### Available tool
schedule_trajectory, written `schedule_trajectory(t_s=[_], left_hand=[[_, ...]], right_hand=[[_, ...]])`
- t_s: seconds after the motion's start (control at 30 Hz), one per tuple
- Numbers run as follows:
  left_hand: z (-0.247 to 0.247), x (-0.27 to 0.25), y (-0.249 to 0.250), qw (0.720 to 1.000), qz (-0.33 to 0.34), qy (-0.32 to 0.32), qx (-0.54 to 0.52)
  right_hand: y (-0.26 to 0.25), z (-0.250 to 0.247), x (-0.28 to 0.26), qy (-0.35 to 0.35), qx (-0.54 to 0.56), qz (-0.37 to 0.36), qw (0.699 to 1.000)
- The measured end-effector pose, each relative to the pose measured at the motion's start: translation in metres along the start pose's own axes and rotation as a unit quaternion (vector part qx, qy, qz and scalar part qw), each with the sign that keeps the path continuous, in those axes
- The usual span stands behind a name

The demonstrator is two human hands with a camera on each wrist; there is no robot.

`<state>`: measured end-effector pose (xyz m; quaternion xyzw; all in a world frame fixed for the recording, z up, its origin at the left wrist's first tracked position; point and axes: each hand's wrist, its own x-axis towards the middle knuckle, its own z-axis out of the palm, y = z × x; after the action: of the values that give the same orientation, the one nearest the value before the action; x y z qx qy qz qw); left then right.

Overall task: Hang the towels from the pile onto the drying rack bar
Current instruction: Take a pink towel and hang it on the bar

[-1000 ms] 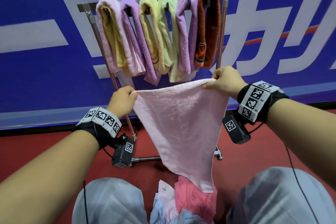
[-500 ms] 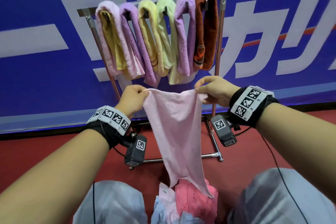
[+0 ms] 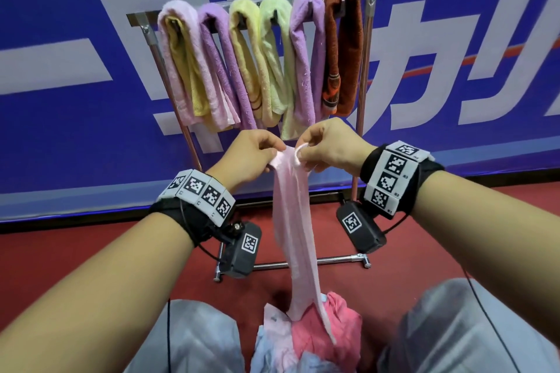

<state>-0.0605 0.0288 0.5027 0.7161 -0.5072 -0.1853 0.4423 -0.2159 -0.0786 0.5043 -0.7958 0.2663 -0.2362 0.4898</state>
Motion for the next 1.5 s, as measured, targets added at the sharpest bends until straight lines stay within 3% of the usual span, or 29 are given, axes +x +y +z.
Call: schedule_trajectory(t_s=[0.27, 0.77, 1.5], left_hand=[[0.001, -0.011, 0.007, 0.995, -0.029, -0.062, -0.070], [0.001, -0.005, -0.013, 0.990, 0.071, -0.067, 0.098], [0.003, 0.004, -0.019, 0.987, 0.049, -0.089, 0.128]], right_hand=[[0.003, 0.010, 0.006, 0.017, -0.038, -0.023, 0.999], [0.011, 0.016, 0.007, -0.012, -0.109, -0.041, 0.993], [0.016, 0.016, 0.008, -0.037, -0.145, -0.050, 0.987]])
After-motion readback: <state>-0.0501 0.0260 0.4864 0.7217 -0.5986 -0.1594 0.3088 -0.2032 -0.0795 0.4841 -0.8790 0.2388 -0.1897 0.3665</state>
